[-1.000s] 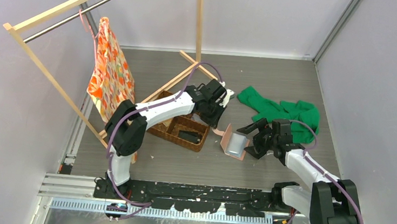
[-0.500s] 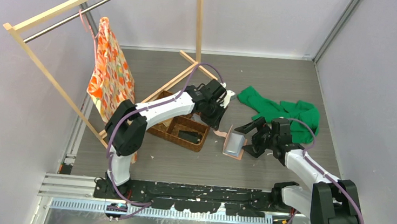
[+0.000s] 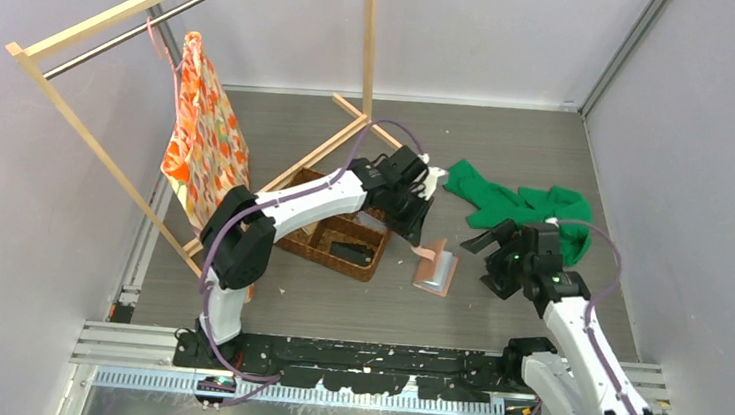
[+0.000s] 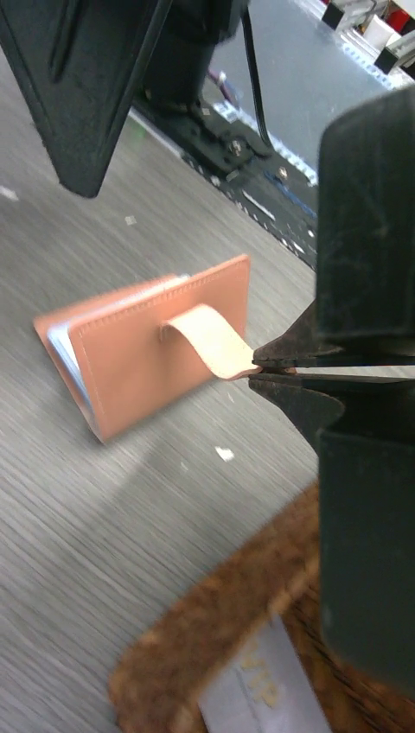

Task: Take the credit cards out of the card holder
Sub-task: Open the card holder at the center of the board.

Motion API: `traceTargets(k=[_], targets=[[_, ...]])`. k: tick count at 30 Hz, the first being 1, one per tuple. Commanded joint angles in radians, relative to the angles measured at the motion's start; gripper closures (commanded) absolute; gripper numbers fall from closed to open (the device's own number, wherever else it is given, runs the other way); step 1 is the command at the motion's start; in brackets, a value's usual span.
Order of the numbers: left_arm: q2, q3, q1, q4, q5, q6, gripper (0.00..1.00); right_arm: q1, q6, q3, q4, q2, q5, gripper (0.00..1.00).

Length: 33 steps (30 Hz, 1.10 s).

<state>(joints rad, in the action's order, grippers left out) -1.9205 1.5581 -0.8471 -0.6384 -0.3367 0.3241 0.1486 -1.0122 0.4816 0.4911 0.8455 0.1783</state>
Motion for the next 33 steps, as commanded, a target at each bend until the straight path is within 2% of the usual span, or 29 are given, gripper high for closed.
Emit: traceTargets(k=[1,3,5,7,12,19,25,28,33], targets=[[-0.057,0.162,-0.082,0.015,-0.091,0.046,0.99,-0.148,0.046,0.058,0.235,-0.139,-0.070,0.01],[-0.089,0.216,-0.119,0.026,-0.107,0.066,1.00,-0.231,0.063,0.094,0.302,-0.203,-0.068,0.00],[-0.121,0.262,-0.150,0.056,-0.127,0.100,0.99,-0.303,0.076,0.153,0.439,-0.237,-0.159,0.00],[-0.164,0.329,-0.171,0.064,-0.176,0.141,1.00,-0.334,0.079,0.196,0.500,-0.250,-0.229,0.00],[-0.240,0.436,-0.216,0.070,-0.219,0.188,0.99,-0.345,0.034,0.255,0.534,-0.275,-0.276,0.00],[-0.293,0.550,-0.275,0.063,-0.253,0.216,1.00,-0.345,0.074,0.316,0.578,-0.286,-0.369,0.00],[-0.275,0.530,-0.245,0.005,-0.158,0.215,0.99,-0.345,0.091,0.305,0.574,-0.304,-0.347,0.00],[-0.240,0.448,-0.194,0.051,-0.147,0.287,0.99,-0.345,0.103,0.307,0.558,-0.294,-0.339,0.00],[-0.184,0.324,-0.105,0.098,-0.049,0.369,0.99,-0.345,0.119,0.288,0.503,-0.258,-0.272,0.00]])
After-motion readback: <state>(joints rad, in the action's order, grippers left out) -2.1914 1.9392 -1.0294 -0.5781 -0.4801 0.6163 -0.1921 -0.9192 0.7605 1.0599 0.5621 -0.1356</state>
